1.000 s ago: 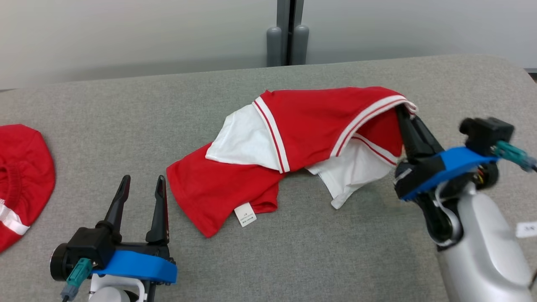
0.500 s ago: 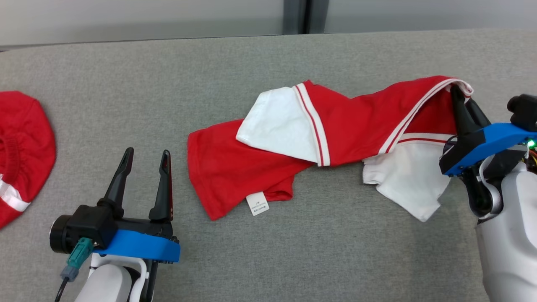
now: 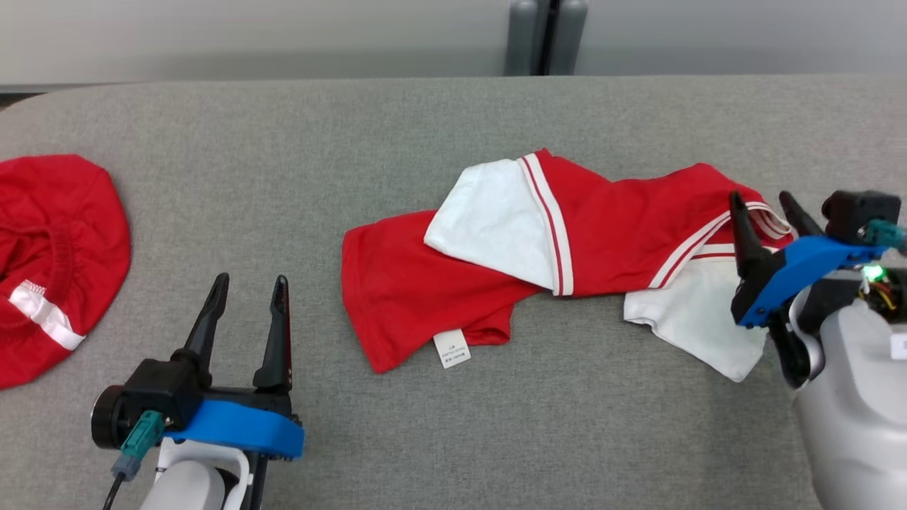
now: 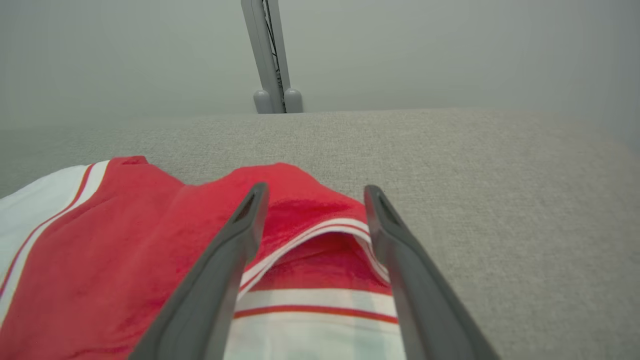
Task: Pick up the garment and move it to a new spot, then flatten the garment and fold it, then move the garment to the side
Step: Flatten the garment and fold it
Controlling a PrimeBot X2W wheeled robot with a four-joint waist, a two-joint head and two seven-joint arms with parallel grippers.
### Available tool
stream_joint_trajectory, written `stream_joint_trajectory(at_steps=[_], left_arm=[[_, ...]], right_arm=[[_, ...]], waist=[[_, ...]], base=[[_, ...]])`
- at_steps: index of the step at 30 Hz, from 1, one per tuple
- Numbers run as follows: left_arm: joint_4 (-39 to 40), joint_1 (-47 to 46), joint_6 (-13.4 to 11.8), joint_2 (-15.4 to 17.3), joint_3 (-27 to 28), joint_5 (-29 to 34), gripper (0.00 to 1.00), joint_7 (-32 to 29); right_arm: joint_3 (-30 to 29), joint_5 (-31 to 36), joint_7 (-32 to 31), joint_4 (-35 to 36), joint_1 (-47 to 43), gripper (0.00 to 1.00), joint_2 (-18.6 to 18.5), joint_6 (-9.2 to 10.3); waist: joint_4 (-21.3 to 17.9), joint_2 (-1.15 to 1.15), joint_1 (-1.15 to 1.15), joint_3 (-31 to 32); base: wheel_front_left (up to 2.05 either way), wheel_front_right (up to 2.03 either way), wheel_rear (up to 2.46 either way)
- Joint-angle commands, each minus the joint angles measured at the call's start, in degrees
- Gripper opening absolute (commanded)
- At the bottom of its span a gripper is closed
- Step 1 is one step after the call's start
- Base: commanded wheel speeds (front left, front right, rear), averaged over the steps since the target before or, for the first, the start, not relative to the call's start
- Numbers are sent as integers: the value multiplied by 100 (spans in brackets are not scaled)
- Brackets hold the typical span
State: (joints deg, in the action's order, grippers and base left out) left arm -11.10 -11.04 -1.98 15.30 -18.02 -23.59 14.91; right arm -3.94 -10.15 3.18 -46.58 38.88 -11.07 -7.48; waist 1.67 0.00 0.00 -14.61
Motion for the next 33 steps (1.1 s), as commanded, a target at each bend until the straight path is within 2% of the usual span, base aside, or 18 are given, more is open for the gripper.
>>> stream_joint_trajectory(at_steps=[1, 8, 13, 14, 19, 24, 33], left_arm=[[-39, 133, -33, 6, 66, -35, 100, 30], [-97, 580, -99, 20, 339, -93, 100, 34], [-85, 879, -111, -41, 417, -65, 100, 35], [-85, 879, -111, -41, 417, -65, 100, 35], [-63, 1119, -160, -85, 434, 21, 100, 35], [-20, 1300, -186, -90, 430, 42, 100, 36], [33, 1309, -204, -116, 367, 31, 100, 23]], right_arm=[[80, -11, 133, 146, -331, 100, 99, -3], [138, -31, 546, 1336, -1561, 100, 506, -3], [-19, 249, 499, 2465, -2502, 100, 720, -3], [-19, 249, 499, 2465, -2502, 100, 720, -3], [-204, 395, 492, 3361, -3196, 100, 804, -3], [-56, 284, 249, 3788, -3537, 100, 818, -3], [-40, 265, 66, 3930, -3651, 100, 815, -3]], waist=[[-178, 0, 0, 229], [-457, 0, 0, 729], [-506, 0, 0, 974], [-506, 0, 0, 974], [-487, 0, 0, 1140], [-466, 0, 0, 1200], [-405, 0, 0, 1210]], base=[[0, 0, 0], [0, 0, 0], [0, 0, 0], [0, 0, 0], [0, 0, 0], [0, 0, 0], [0, 0, 0]])
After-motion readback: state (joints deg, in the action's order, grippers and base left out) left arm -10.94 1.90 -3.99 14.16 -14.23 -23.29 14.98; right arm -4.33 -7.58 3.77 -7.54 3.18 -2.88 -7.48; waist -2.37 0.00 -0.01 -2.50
